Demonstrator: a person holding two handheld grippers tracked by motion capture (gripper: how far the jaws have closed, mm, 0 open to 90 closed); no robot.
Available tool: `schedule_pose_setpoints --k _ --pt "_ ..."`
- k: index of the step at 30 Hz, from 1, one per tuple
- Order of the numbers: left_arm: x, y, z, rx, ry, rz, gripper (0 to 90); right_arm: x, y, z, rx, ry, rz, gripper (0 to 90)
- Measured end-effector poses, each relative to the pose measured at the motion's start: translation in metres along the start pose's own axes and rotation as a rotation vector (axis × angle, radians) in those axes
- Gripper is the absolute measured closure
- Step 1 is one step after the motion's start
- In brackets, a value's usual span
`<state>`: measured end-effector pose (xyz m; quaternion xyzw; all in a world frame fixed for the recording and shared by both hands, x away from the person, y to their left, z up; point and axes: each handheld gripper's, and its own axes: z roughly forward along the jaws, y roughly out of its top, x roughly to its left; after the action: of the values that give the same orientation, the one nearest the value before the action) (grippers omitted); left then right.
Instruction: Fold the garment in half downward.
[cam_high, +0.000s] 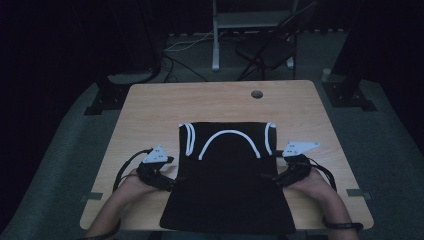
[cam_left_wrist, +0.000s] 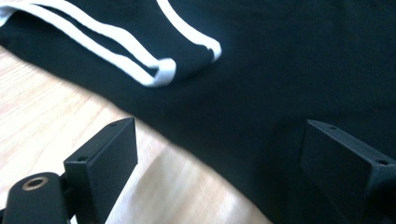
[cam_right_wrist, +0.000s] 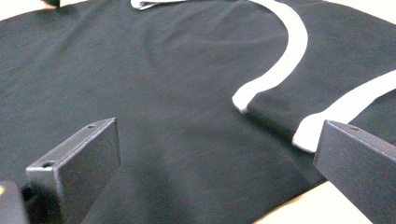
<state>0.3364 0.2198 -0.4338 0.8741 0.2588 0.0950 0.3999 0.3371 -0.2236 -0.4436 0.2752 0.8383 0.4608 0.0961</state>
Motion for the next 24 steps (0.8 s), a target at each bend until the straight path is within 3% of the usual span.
schedule_pose_setpoints --k 5,10,16,21,24 --pt "0.017 0.010 0.010 0.011 0.021 -0.009 11.8 -0.020 0.007 0.006 0.000 -0.037 0.016 0.5" --pt "0.041 0.019 0.020 0.017 0.071 -0.044 11.7 -0.047 0.014 0.013 0.007 -0.128 0.039 0.5" --pt "0.068 0.031 0.027 0.001 0.089 -0.069 11.8 -0.070 0.023 0.022 0.009 -0.203 0.063 0.5" --pt "0.087 0.037 0.030 -0.037 0.114 -0.087 11.8 -0.089 0.030 0.030 0.001 -0.244 0.122 0.9" --pt "0.096 0.039 0.034 -0.026 0.121 -0.094 11.8 -0.096 0.034 0.035 -0.001 -0.282 0.156 0.9"
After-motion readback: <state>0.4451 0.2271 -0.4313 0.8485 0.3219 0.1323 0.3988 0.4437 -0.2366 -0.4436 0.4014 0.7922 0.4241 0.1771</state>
